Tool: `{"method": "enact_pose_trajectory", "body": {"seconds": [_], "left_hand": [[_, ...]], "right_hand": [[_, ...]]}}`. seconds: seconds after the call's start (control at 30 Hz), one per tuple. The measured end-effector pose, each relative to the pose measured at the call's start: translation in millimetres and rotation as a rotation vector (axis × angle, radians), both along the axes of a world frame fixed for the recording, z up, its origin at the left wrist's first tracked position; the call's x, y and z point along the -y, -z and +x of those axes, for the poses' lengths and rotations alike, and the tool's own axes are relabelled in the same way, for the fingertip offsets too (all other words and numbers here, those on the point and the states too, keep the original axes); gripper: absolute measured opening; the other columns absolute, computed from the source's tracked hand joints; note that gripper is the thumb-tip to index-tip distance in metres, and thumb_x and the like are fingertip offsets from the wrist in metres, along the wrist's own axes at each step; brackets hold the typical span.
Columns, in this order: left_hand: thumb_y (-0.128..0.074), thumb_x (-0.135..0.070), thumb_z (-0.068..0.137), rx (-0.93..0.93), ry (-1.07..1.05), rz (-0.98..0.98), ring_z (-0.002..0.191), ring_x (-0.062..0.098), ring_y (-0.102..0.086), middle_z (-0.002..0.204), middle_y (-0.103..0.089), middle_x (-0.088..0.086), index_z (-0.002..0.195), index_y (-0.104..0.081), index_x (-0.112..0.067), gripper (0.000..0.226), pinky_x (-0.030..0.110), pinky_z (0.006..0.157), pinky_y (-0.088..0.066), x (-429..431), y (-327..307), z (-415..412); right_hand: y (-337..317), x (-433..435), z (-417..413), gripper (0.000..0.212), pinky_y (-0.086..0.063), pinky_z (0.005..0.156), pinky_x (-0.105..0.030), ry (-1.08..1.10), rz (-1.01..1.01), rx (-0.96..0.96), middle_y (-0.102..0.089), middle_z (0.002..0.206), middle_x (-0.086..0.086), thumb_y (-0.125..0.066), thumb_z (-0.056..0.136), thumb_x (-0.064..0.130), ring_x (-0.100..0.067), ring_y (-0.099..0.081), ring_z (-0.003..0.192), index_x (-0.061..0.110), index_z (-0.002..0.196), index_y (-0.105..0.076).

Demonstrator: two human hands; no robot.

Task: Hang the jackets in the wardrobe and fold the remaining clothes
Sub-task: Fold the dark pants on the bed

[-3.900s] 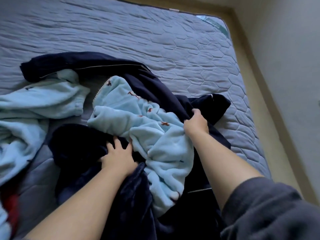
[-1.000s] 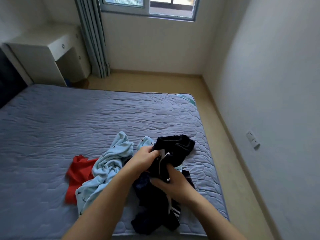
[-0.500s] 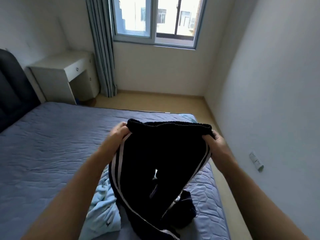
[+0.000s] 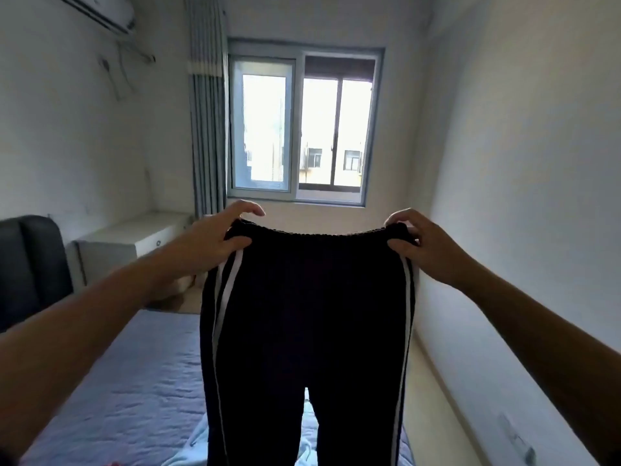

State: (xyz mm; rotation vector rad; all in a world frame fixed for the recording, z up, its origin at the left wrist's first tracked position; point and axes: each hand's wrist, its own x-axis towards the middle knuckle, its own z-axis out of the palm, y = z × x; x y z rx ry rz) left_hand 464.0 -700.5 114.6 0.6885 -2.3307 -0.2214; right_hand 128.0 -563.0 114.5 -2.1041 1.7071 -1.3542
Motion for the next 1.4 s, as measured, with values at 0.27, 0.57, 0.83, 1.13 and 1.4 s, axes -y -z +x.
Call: {"method": "enact_pose_trajectory", "body": {"seconds": [0.27,0.57,0.83,1.13,1.4], "left_hand": [[-0.071,-0.018,0.083,0.358,-0.048,-0.314,0.071,-0.004,-0.054,0.069,-0.055,-0.016,0.078,-0.045,-0.042,0.035,0.013,0.059,-0.035,-22.5,-102.0,-10.7],[-0.075,-0.031,0.08,0.271,-0.18,-0.287,0.065,-0.007,-0.056,0.058,-0.058,-0.017,0.068,-0.052,-0.036,0.026,0.014,0.055,-0.037,-27.1,-99.5,-8.9],[-0.074,-0.031,0.08,0.214,-0.226,-0.22,0.058,0.003,-0.053,0.062,-0.055,-0.01,0.068,-0.05,-0.029,0.027,0.019,0.057,-0.033,-40.6,-88.1,-26.1],[-0.073,-0.022,0.08,-0.273,-0.052,0.558,0.091,0.02,-0.067,0.11,-0.063,0.005,0.126,-0.046,-0.014,0.054,0.027,0.068,-0.056,-53.7,-88.6,-36.4],[-0.067,-0.025,0.081,-0.282,-0.468,0.59,0.076,0.022,-0.061,0.091,-0.062,0.011,0.087,-0.052,-0.009,0.023,0.032,0.061,-0.052,-68.4,-92.7,-82.5]], "right_hand": [[-104.8,-29.7,-38.1,0.019,-0.044,0.065,-0.01,-0.04,0.154,-0.603,-0.061,0.082,0.015,-0.065,0.089,0.011,0.005,-0.056,0.076,0.026,0.096,-0.057],[-110.8,-50.1,-71.3,0.03,-0.038,0.057,-0.008,0.045,0.185,-0.623,-0.055,0.056,0.024,-0.071,0.086,0.026,0.005,-0.051,0.056,0.037,0.064,-0.053],[-90.4,-46.7,-50.8,0.032,-0.038,0.054,-0.01,-0.056,0.061,-0.427,-0.055,0.054,0.02,-0.073,0.084,0.019,0.004,-0.051,0.053,0.031,0.063,-0.052],[-93.4,-53.3,-36.5,0.036,-0.054,0.092,-0.042,-0.25,0.445,0.306,-0.069,0.106,-0.017,-0.073,0.074,0.011,-0.031,-0.068,0.096,0.003,0.109,-0.066],[-74.8,-11.8,23.0,0.028,-0.05,0.097,-0.047,0.105,0.243,0.621,-0.067,0.098,-0.012,-0.063,0.092,0.026,-0.027,-0.065,0.092,0.004,0.109,-0.06]]}}
